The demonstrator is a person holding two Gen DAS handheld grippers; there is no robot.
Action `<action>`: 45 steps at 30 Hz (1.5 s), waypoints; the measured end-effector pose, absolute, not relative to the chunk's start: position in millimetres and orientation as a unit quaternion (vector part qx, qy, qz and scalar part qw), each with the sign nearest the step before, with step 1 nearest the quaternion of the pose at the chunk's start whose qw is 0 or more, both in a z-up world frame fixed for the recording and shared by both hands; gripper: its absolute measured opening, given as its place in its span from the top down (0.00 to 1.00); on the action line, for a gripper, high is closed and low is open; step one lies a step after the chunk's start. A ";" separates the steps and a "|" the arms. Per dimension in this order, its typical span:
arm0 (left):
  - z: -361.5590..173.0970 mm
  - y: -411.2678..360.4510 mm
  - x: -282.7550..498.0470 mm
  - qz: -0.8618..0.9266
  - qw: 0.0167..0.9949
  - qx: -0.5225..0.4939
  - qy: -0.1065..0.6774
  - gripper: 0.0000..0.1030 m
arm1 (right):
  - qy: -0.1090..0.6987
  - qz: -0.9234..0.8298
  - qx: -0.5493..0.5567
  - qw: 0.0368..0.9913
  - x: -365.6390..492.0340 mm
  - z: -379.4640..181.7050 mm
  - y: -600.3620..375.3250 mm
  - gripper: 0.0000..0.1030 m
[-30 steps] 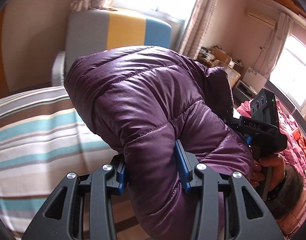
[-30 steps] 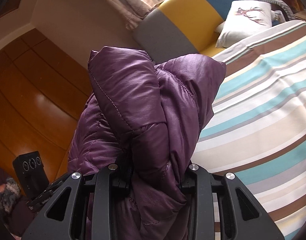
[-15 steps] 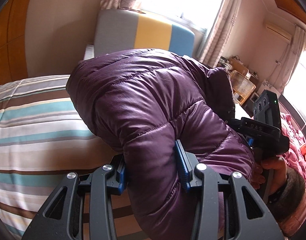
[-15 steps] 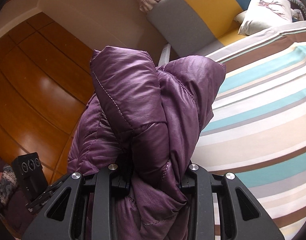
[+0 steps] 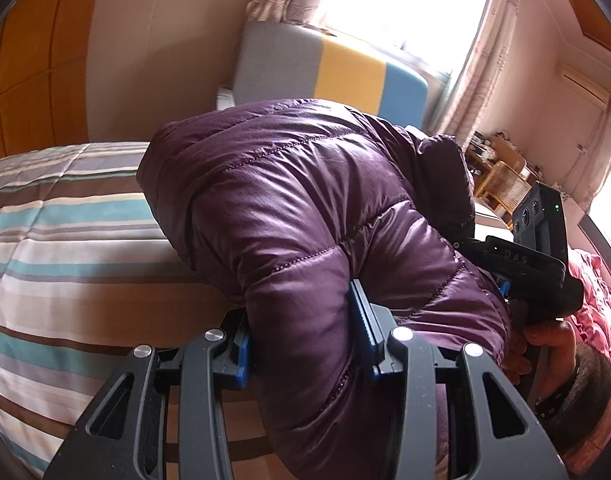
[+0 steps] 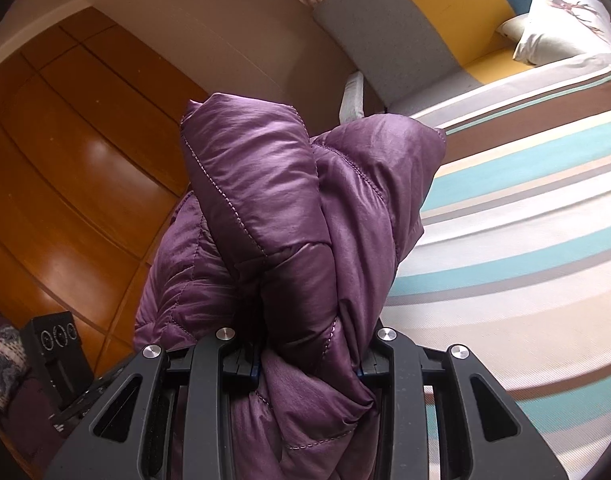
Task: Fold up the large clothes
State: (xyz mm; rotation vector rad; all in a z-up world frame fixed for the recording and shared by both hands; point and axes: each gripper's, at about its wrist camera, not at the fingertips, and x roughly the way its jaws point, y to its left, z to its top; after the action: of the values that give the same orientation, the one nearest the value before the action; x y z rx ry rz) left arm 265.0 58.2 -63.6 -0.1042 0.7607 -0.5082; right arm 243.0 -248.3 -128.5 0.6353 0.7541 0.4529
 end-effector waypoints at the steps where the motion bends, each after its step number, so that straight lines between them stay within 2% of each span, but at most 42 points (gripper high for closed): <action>1: -66.7 61.0 267.1 -0.241 0.896 -0.053 0.368 0.61 | 0.361 0.216 0.300 0.856 246.3 -130.0 -245.2 0.69; 7: -98.1 73.9 283.7 -0.227 0.892 -0.065 0.384 0.58 | 0.373 0.192 0.242 0.875 257.2 -140.4 -222.4 0.69; 10: -114.8 78.0 286.7 -0.230 0.890 -0.090 0.384 0.53 | 0.375 0.172 0.209 0.887 251.5 -155.0 -222.0 0.61; 15: -125.3 76.9 284.0 -0.218 0.896 -0.107 0.371 0.50 | 0.379 0.151 0.242 0.880 249.7 -169.9 -233.4 0.45; 18: -123.4 79.6 280.0 -0.210 0.897 -0.110 0.372 0.47 | 0.381 0.142 0.221 0.887 244.3 -159.3 -232.6 0.45; 20: -116.7 78.9 273.9 -0.200 0.900 -0.106 0.372 0.43 | 0.378 0.133 0.197 0.895 236.1 -145.9 -231.0 0.40; 25: -95.8 77.3 259.4 -0.170 0.911 -0.083 0.367 0.43 | 0.349 0.109 0.152 0.918 211.1 -114.4 -235.7 0.38; 29: -75.2 75.0 251.0 -0.152 0.926 -0.071 0.339 0.43 | 0.308 0.092 0.152 0.935 197.2 -90.5 -241.8 0.39; 33: -59.4 60.6 263.4 -0.136 0.934 -0.036 0.329 0.43 | 0.294 0.094 0.119 0.944 216.6 -70.7 -223.2 0.61; 41: -62.0 44.3 326.1 -0.093 0.925 -0.019 0.368 0.43 | 0.338 0.069 0.051 0.937 273.7 -70.0 -183.0 0.61; 45: -71.8 27.4 339.1 -0.097 0.921 0.012 0.378 0.43 | 0.383 0.033 0.039 0.922 283.8 -98.5 -190.1 0.69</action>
State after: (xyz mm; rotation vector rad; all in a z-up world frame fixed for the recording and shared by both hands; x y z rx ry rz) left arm 339.1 27.4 -71.8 0.0247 0.7762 -0.1998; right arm 283.8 -190.1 -98.5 0.0807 0.7873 0.0683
